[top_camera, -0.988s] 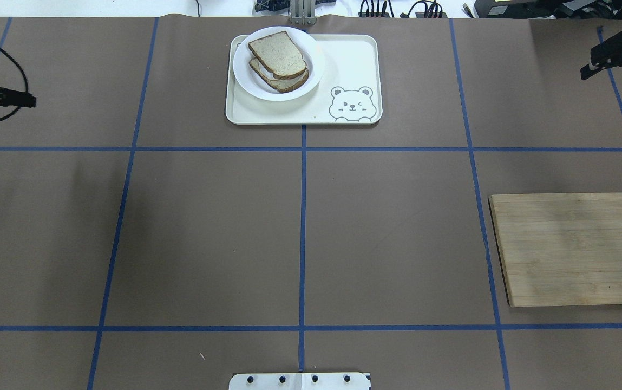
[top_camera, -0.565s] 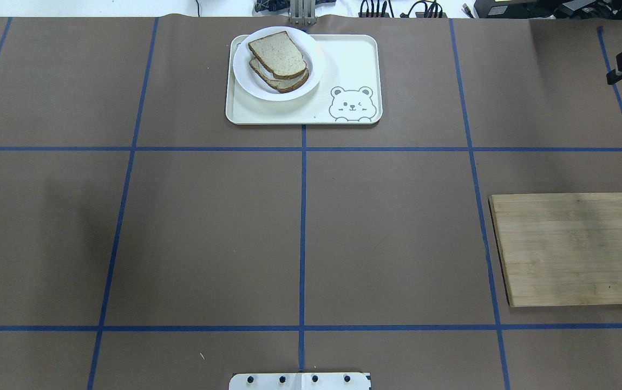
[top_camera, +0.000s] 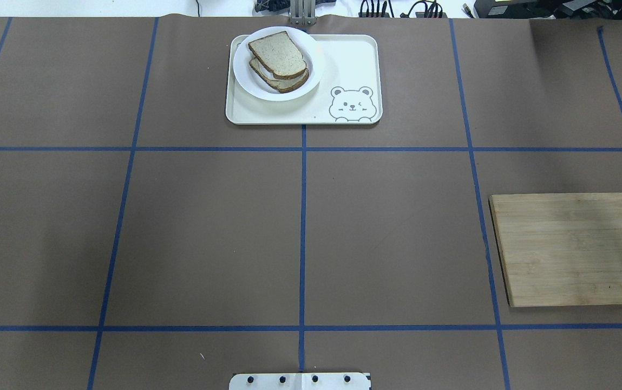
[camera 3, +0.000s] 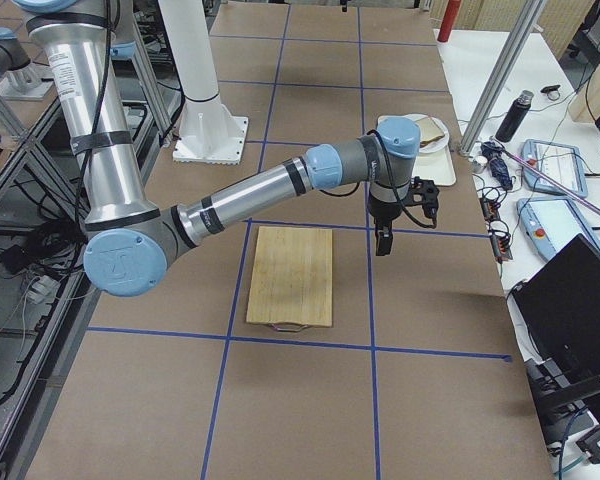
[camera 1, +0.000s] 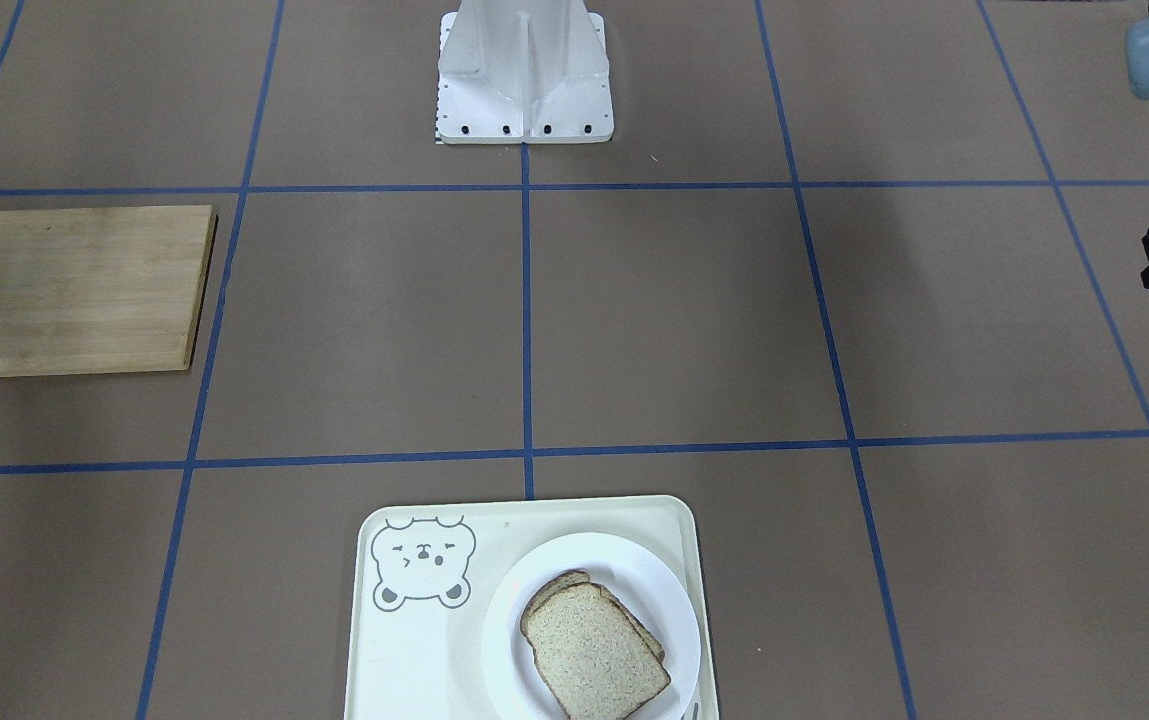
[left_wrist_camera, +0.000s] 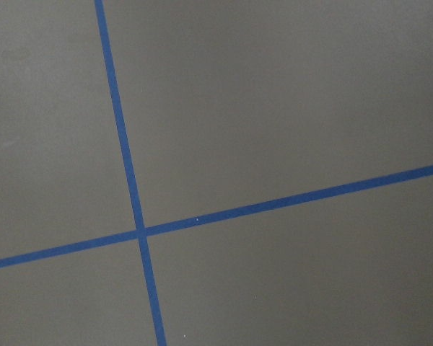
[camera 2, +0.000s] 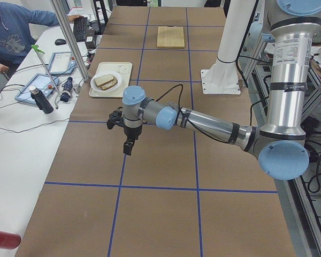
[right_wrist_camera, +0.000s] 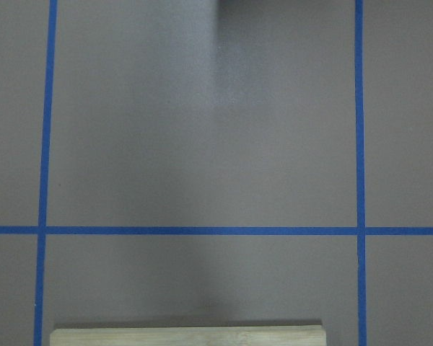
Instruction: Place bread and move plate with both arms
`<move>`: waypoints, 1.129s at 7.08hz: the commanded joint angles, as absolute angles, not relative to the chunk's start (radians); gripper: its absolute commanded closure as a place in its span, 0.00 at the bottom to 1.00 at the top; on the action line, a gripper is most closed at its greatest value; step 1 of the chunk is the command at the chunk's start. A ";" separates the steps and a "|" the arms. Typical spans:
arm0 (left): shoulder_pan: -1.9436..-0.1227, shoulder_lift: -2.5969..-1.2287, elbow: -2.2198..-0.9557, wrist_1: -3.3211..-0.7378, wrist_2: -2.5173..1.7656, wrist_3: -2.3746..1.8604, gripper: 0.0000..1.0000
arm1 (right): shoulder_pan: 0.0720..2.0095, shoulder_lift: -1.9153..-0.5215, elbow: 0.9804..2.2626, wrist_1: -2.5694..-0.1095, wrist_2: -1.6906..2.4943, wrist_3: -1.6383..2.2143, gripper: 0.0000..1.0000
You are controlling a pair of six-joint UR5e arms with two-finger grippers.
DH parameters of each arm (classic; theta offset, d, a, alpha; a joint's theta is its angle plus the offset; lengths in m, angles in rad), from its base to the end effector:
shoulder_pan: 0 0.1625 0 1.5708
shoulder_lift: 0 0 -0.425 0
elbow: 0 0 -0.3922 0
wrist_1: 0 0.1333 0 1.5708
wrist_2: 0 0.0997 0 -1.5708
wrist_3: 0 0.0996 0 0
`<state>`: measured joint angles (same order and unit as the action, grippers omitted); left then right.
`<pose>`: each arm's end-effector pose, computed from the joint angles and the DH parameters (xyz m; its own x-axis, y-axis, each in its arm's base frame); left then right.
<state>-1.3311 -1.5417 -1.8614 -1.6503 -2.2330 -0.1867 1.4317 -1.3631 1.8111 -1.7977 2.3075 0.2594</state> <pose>0.0456 -0.4899 0.5266 0.7463 0.2103 -0.6315 -0.0867 0.9714 0.2211 -0.0111 -0.5584 0.4586 0.7239 0.0075 0.6898 -0.0522 0.9977 0.0438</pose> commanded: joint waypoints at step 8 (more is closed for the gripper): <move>-1.328 -1.393 -1.853 -1.962 -2.385 -0.304 0.02 | 1.505 -1.433 1.833 -1.891 2.307 0.152 0.00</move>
<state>-1.3290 -1.3991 -1.8496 -1.9440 -2.3842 -0.2932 1.5016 -1.4286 1.8325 -1.8908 2.3071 0.1526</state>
